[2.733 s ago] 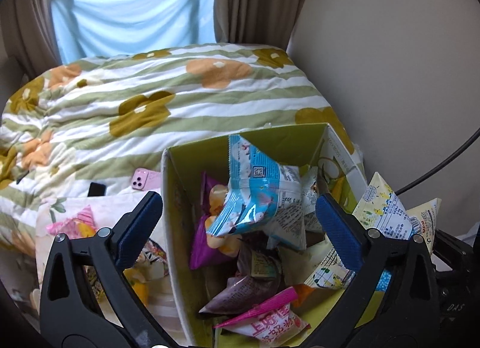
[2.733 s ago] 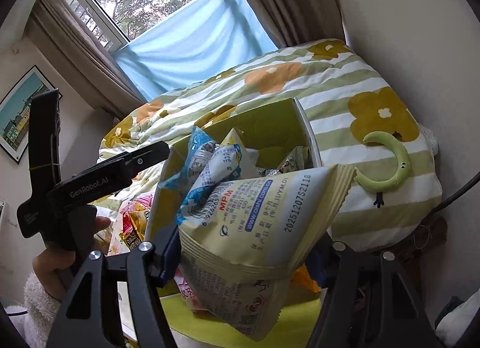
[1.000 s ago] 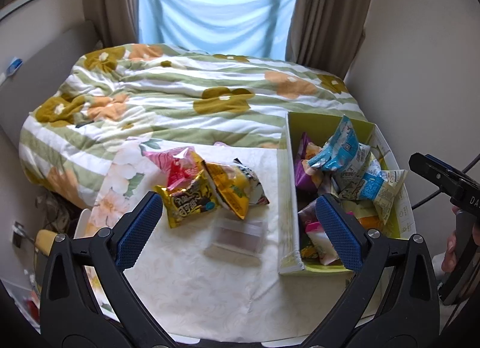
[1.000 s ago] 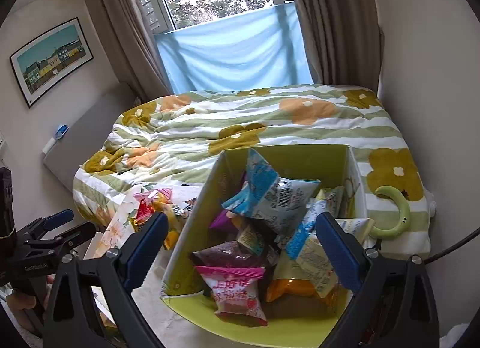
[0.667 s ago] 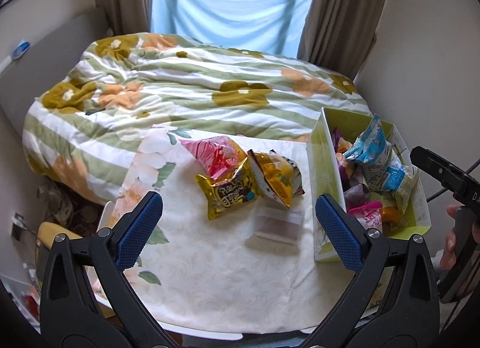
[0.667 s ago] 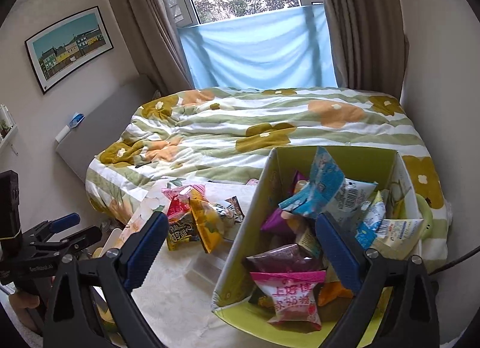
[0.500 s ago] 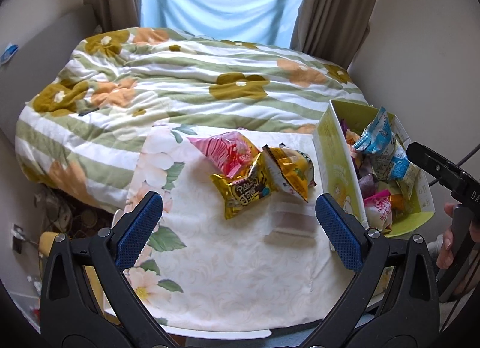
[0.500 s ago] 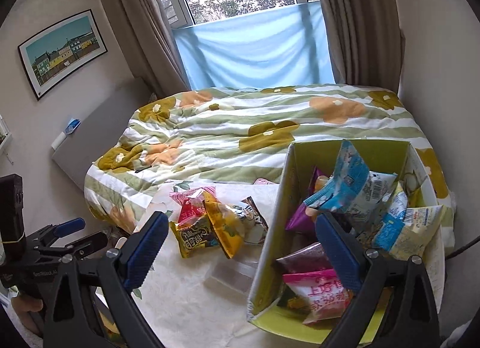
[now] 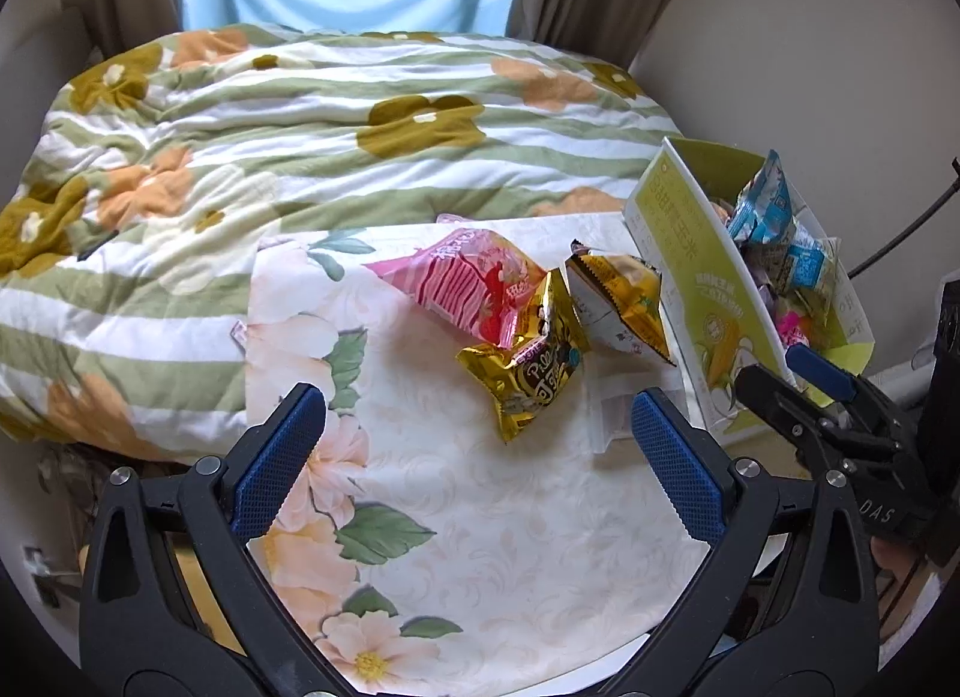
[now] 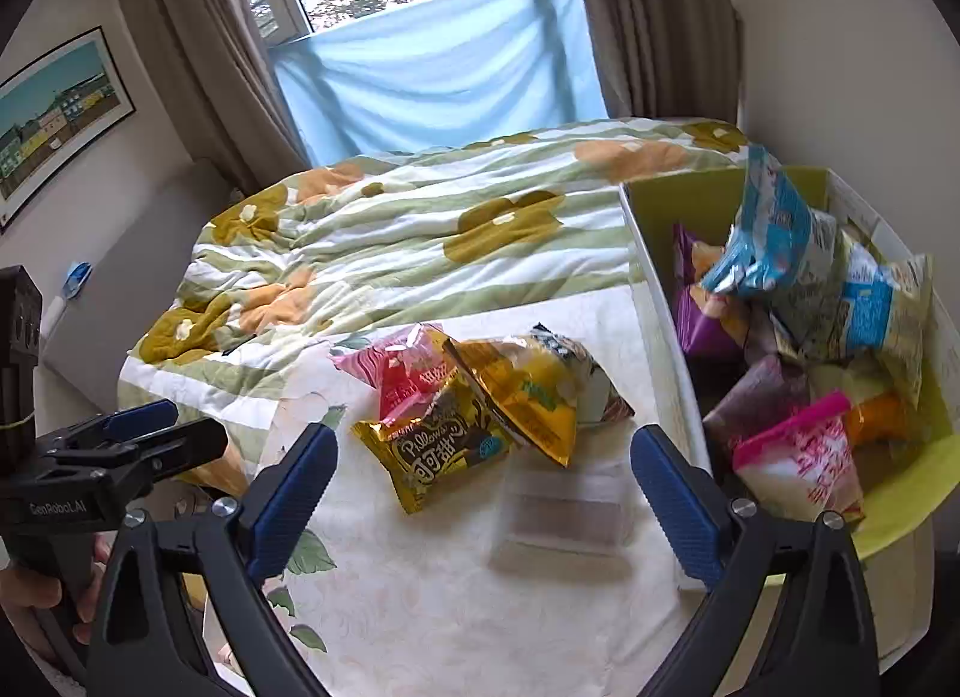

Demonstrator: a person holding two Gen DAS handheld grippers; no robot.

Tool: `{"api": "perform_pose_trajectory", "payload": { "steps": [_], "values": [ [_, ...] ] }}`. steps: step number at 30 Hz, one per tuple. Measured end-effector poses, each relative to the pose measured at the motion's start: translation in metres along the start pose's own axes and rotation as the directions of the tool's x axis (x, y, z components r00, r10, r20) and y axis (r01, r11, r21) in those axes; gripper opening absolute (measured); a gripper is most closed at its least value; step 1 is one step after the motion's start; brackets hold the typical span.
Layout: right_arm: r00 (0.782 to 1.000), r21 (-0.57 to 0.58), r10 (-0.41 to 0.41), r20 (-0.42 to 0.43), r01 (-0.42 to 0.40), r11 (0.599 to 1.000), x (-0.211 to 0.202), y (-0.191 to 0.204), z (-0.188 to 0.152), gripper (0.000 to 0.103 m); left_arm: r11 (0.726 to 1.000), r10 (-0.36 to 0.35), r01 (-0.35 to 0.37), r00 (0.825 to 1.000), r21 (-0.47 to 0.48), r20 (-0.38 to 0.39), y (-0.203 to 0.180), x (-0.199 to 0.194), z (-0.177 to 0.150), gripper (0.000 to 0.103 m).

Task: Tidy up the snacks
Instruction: 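Move both tools back toward the yellow bags and clear pack on the table, then grasp the yellow chip bag with the left tool while the right tool grasps the clear wrapped pack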

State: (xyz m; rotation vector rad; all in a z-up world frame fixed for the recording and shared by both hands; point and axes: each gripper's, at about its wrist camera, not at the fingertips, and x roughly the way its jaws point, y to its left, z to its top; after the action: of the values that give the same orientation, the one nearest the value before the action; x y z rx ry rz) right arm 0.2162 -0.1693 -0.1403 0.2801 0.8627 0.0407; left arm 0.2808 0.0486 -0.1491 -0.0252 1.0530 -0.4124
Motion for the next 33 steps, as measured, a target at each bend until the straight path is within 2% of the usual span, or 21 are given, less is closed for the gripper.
{"api": "perform_pose_trajectory", "payload": {
  "steps": [4, 10, 18, 21, 24, 26, 28, 33],
  "values": [
    [0.995, 0.045, -0.101, -0.005, 0.101, 0.994, 0.023, 0.003, -0.028, 0.098, 0.998, -0.069, 0.069, 0.996, 0.000, -0.048, 0.005, 0.036, 0.001, 0.101],
    [0.975, 0.076, -0.220, -0.014, 0.221, 0.972, 0.057, -0.002, -0.061, 0.098, 0.992, -0.127, 0.129, 0.985, 0.007, -0.120, 0.003, 0.099, 0.000, 0.101],
    [0.959, 0.098, -0.284, -0.007, 0.283, 0.954, 0.081, -0.011, -0.070, 0.098, 0.983, -0.184, 0.184, 0.969, -0.020, -0.167, -0.002, 0.156, 0.004, 0.097],
    [0.957, 0.114, -0.291, -0.011, 0.290, 0.950, 0.086, -0.015, -0.068, 0.098, 0.980, -0.199, 0.199, 0.962, -0.022, -0.185, -0.004, 0.170, 0.004, 0.089],
    [0.947, 0.093, -0.320, -0.010, 0.319, 0.943, 0.089, -0.015, -0.069, 0.098, 0.977, -0.214, 0.212, 0.955, -0.032, -0.206, -0.007, 0.179, 0.003, 0.075],
    [0.944, 0.089, -0.330, -0.011, 0.330, 0.940, 0.090, -0.017, -0.068, 0.098, 0.975, -0.219, 0.218, 0.951, -0.030, -0.218, -0.009, 0.183, 0.001, 0.061],
    [0.943, 0.097, -0.334, -0.019, 0.334, 0.938, 0.093, -0.021, -0.068, 0.098, 0.975, -0.216, 0.220, 0.953, -0.005, -0.214, -0.013, 0.183, 0.001, 0.055],
    [0.944, 0.099, -0.327, -0.050, 0.330, 0.939, 0.099, -0.029, -0.068, 0.098, 0.977, -0.209, 0.215, 0.954, 0.003, -0.216, -0.013, 0.180, -0.001, 0.052]
  ]
}}
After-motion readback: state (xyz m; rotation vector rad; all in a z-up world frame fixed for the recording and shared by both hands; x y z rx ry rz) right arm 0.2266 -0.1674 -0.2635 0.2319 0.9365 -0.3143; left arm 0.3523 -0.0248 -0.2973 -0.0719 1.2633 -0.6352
